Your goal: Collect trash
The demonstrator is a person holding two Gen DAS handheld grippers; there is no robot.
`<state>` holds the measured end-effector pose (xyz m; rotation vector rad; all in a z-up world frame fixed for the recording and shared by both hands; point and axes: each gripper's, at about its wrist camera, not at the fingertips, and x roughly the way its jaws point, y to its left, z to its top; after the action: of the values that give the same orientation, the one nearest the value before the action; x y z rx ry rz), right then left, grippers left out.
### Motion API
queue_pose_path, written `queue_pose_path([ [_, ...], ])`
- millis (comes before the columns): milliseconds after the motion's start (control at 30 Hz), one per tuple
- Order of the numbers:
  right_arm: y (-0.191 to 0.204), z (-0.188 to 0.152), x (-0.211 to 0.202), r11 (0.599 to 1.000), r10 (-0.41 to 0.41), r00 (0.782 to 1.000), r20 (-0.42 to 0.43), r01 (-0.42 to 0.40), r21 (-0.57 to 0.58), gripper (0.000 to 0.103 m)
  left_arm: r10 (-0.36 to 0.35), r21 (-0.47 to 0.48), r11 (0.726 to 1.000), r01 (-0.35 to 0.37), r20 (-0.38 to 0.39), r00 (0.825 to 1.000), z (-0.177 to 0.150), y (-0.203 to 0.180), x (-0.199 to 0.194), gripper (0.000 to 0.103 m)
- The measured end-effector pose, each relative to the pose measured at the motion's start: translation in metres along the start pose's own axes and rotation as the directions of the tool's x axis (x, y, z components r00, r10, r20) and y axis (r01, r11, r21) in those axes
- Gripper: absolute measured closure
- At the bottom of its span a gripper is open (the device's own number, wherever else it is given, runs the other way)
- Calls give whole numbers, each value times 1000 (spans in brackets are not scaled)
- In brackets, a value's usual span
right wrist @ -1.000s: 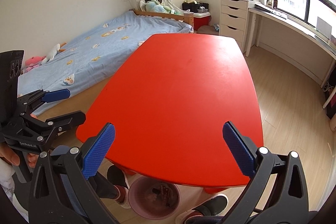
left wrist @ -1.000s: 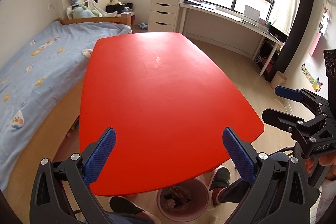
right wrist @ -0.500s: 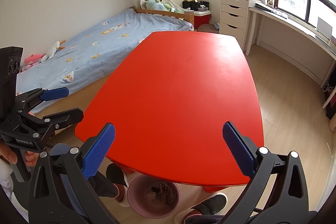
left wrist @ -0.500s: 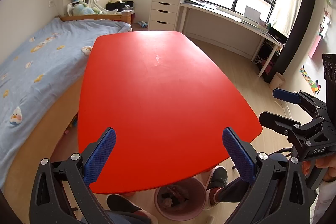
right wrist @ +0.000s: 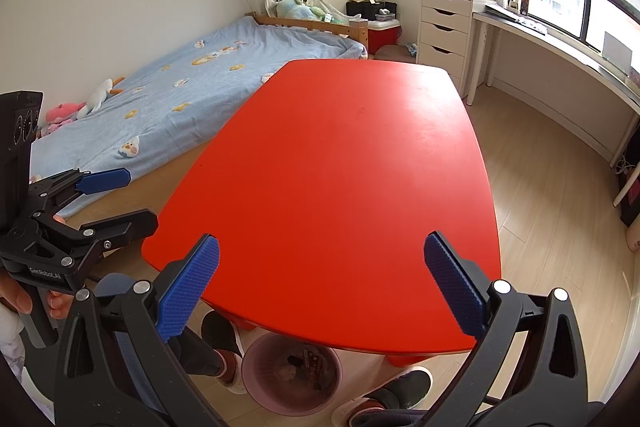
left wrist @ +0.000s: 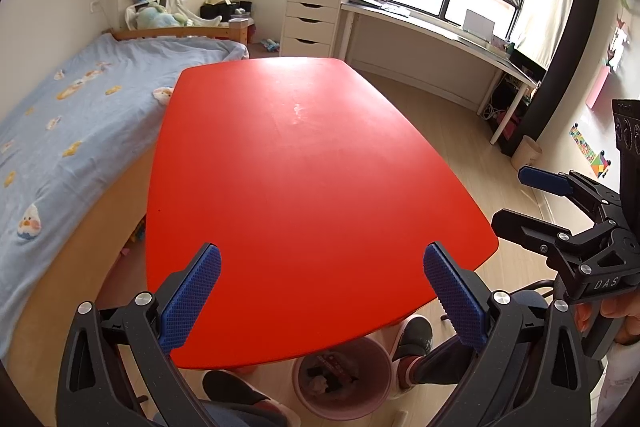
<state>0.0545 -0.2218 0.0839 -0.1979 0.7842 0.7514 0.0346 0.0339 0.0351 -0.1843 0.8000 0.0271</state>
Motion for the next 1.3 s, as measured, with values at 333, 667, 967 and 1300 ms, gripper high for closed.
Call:
queue_pose_path([
  [333,-2,-2,0,1000,-1,1000,-2,1,2,3,-4,0,1000,4,-5,1000,-1,-1,1,6],
  [667,-7,-8,1,1000,-2,1000,-7,2,3,3,-4,-2,1000,4,-8,1000,-2,-2,2,6],
  [967,-7,-7,1,1000,-2,1000,-7,2,3,3,-3,-7,1000,3,-10,1000,-6,-1,4,6],
  [1300,-7,-6,1,1000,-1,1000,-7,1,3,3,-14,-4,1000,14,-5,1000,-8,-4,3,6],
])
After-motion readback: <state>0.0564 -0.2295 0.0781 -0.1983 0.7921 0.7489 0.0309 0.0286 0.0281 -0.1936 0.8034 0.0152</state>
